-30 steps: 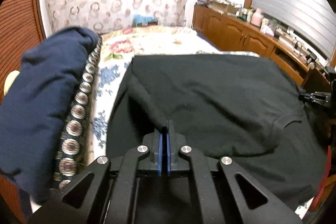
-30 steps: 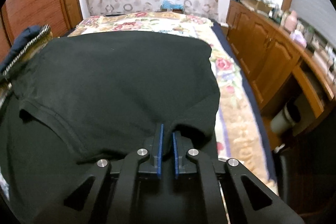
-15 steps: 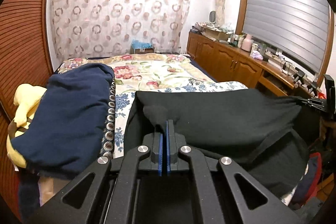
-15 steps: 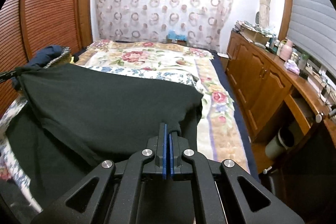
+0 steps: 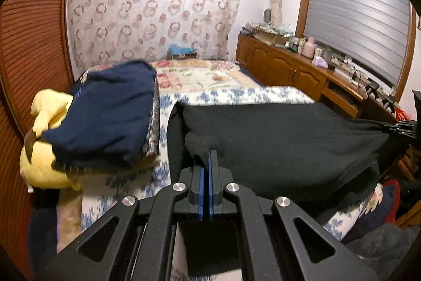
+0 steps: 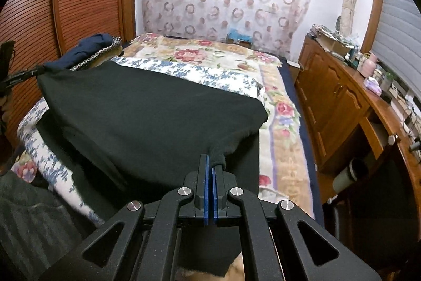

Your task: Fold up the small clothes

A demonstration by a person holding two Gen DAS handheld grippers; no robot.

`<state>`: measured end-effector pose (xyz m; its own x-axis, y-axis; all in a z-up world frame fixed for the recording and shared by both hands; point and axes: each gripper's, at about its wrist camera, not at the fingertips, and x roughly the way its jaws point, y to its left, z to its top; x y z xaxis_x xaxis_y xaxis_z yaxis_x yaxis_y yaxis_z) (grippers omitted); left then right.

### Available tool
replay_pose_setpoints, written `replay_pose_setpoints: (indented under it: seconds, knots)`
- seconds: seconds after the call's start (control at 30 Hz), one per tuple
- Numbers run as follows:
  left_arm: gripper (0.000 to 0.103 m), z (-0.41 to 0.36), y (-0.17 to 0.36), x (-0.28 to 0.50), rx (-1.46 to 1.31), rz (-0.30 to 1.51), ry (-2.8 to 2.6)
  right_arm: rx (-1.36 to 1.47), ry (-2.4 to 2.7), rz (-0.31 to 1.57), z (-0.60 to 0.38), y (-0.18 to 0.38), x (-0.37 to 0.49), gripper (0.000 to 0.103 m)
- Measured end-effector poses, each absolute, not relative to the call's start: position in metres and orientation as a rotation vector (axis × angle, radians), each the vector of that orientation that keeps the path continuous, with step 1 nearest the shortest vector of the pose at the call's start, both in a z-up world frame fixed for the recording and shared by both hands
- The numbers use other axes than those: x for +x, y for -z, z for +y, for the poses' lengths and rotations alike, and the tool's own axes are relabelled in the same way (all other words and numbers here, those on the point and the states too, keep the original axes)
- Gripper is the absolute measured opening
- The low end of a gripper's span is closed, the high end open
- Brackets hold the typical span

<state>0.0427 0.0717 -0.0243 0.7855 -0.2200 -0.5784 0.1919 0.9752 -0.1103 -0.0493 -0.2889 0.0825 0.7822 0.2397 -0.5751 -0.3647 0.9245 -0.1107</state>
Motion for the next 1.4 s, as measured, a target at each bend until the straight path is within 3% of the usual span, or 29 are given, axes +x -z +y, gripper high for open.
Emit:
replay_pose_setpoints:
  seconds: [0.27,0.37,0.6,0.7,0.77,0.83,0.9,0.93,1.07,1.4]
  knots:
    - [0.004,0.077,0.073,0.047,-0.057,0.762,0.182,-0.206,-0.332,0.727,-0.286,-0.042,-0.034,0.002]
    - [0.009,0.076,0.08,0.042,-0.061,0.779,0.177,-0.224,-0.316,0.729,-0.284,-0.042,-0.031,0.004]
    - [0.039,0.079,0.081,0.024,-0.051,0.778,0.186,-0.239,-0.332,0.689,-0.271,-0.061,-0.032,0.005]
    - [0.043,0.082,0.083,0.021,-0.051,0.787,0.191,-0.244,-0.335,0.682,-0.267,-0.061,-0.039,0.006]
    - [0.049,0.081,0.084,0.019,-0.043,0.788,0.189,-0.252,-0.33,0.679,-0.271,-0.059,-0.041,0.011]
    - [0.064,0.079,0.084,0.018,-0.035,0.787,0.186,-0.241,-0.331,0.68,-0.271,-0.06,-0.04,0.014]
    - [0.069,0.077,0.085,0.018,-0.032,0.786,0.183,-0.231,-0.332,0.676,-0.267,-0.066,-0.046,0.018]
    - [0.069,0.075,0.085,0.017,-0.03,0.787,0.184,-0.239,-0.326,0.665,-0.265,-0.067,-0.048,0.021]
    - [0.069,0.071,0.087,0.017,-0.016,0.791,0.167,-0.247,-0.337,0.637,-0.262,-0.07,-0.055,0.049]
    - [0.069,0.081,0.094,0.018,-0.033,0.795,0.084,-0.237,-0.376,0.63,-0.235,-0.047,-0.034,0.051]
